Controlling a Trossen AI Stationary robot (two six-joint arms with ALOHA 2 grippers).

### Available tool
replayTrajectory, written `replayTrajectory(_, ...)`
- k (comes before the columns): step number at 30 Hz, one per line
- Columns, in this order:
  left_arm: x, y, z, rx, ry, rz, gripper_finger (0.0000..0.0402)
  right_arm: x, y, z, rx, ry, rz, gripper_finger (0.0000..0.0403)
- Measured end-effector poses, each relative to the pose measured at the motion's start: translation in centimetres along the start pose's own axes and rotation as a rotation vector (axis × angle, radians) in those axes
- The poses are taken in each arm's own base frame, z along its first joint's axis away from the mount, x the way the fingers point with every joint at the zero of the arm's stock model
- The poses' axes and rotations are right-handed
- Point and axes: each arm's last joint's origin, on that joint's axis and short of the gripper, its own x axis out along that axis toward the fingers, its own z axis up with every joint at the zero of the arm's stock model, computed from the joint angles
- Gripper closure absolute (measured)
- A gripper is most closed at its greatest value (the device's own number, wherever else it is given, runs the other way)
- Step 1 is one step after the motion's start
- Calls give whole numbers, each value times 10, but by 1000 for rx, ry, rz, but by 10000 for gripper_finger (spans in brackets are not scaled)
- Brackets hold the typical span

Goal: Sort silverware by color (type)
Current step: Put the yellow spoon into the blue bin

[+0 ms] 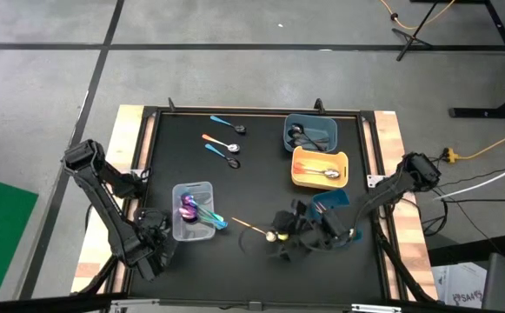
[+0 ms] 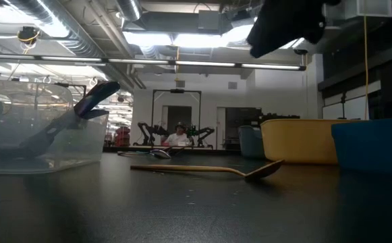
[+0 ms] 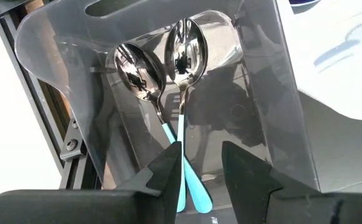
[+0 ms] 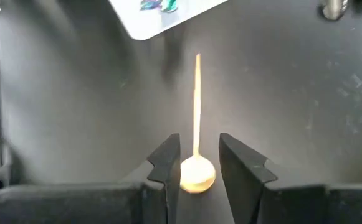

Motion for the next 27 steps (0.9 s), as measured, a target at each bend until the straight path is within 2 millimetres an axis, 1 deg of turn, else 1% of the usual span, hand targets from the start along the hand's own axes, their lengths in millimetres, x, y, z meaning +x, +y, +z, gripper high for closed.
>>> replayTrajectory(5, 0, -1, 0, -1, 0, -11, 292, 8, -11, 10, 15, 8, -21, 301)
replayTrajectory(7, 0, -1, -1, -1, 2, -14, 292, 12, -13, 10, 23, 22, -21, 301)
replayTrajectory(10, 0, -1, -1, -1, 3, -15, 292, 21, -10, 6, 15, 38, -29, 301)
replayTrajectory(17, 0, -1, -1, -4, 3, -18, 292, 55, -2, -7, -3, 58, -44, 301)
replayTrajectory(19, 0, -1, -1, -4, 3, -18, 292, 64, 0, -8, -12, 53, -30, 301)
replayTrajectory(23, 0, -1, -1, -9, 3, -19, 292, 82, 2, -10, -13, 103, 50, 301)
replayTrajectory(27, 0, -1, -1, -9, 4, -20, 292, 95, 0, -13, -23, 122, 55, 301)
